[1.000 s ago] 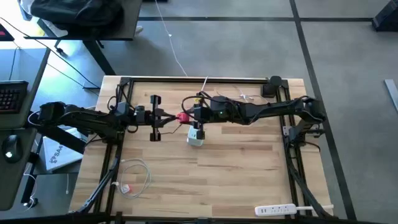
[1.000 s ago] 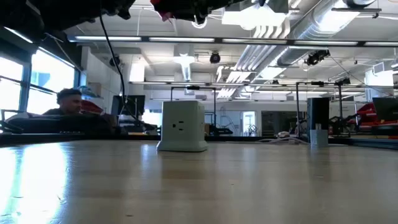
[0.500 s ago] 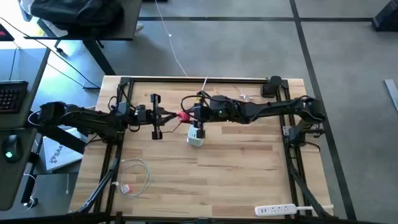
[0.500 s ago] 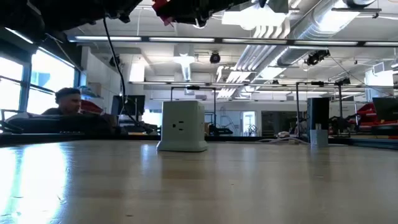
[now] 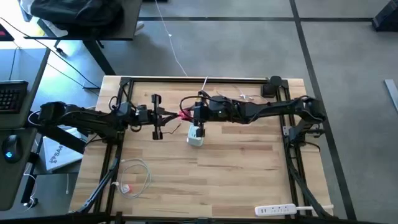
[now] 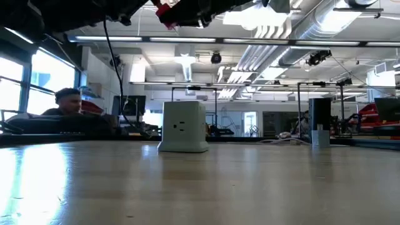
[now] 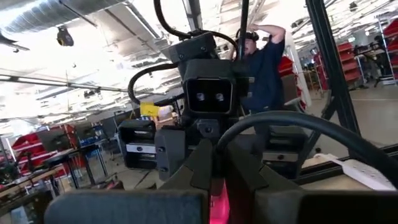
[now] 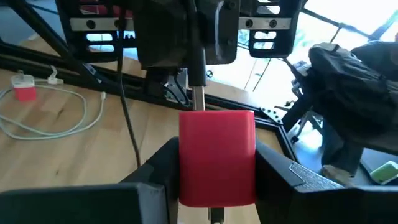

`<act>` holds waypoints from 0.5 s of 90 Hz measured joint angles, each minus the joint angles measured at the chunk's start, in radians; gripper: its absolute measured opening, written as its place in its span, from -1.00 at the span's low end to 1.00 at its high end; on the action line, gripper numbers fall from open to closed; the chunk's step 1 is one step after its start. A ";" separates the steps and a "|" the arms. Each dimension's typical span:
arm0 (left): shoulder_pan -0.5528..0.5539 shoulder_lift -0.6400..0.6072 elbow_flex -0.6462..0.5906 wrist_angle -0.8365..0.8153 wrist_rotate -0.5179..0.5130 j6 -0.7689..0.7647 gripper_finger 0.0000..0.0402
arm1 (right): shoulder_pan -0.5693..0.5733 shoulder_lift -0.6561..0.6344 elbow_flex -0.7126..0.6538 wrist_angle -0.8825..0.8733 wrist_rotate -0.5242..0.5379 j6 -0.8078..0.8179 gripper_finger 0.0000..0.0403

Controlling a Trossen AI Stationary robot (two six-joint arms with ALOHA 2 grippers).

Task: Insert USB
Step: Insert the black charger cable into the pink charger adapter

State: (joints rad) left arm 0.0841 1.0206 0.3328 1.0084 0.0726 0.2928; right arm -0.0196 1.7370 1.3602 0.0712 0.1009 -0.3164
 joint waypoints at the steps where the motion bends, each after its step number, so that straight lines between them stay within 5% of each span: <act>1: 0.000 0.000 0.000 0.000 0.000 0.000 -0.99 | 0.000 0.000 0.000 0.000 0.000 0.000 -0.43; 45: -0.001 -0.001 0.000 -0.014 -0.035 0.016 -0.99 | 0.000 0.000 0.000 -0.007 -0.020 0.003 -0.43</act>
State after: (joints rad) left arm 0.0834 1.0199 0.3328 0.9947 0.0380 0.3088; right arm -0.0193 1.7374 1.3602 0.0643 0.0805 -0.3137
